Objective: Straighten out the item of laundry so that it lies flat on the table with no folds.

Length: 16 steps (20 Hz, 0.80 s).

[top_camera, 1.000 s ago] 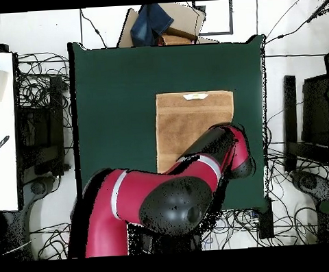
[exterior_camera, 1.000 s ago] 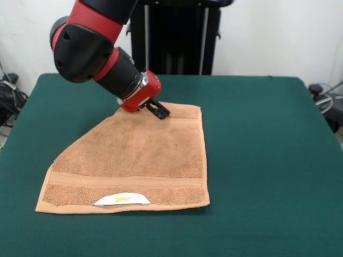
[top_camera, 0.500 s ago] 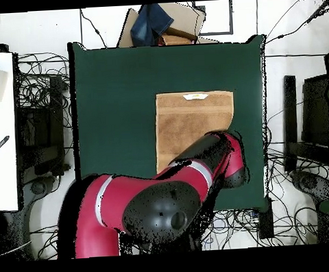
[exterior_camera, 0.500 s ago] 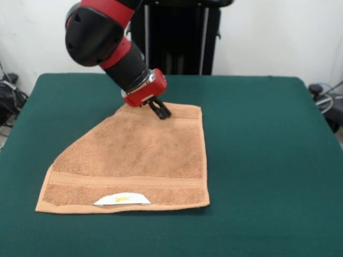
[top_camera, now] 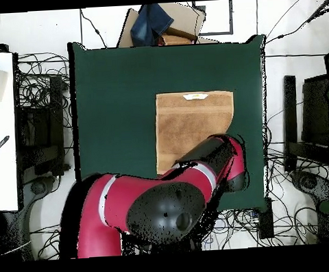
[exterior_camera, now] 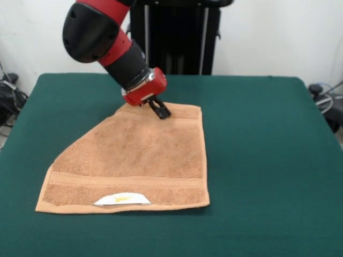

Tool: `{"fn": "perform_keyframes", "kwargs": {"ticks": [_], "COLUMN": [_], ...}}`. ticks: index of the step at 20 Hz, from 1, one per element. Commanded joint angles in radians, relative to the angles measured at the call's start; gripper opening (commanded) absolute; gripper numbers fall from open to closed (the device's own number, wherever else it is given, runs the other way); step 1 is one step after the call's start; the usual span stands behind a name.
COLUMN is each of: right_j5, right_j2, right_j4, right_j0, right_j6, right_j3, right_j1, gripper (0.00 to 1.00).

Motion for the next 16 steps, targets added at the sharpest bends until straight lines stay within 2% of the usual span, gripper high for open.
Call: {"fn": "perform_keyframes", "kwargs": {"ticks": [1, 8, 16], "right_j5": [-0.074, -0.115, -0.038], "right_j2": [0.292, 0.312, 0.3], "right_j4": [-0.036, 0.006, 0.098], "right_j0": [-0.036, -0.039, 0.001], "right_j6": [-0.136, -0.14, -0.135], "right_j3": [-0.072, -0.084, -0.028], "right_j1": [0.201, 0.218, 0.191], "gripper": [0.0, 0.0, 0.0]}}
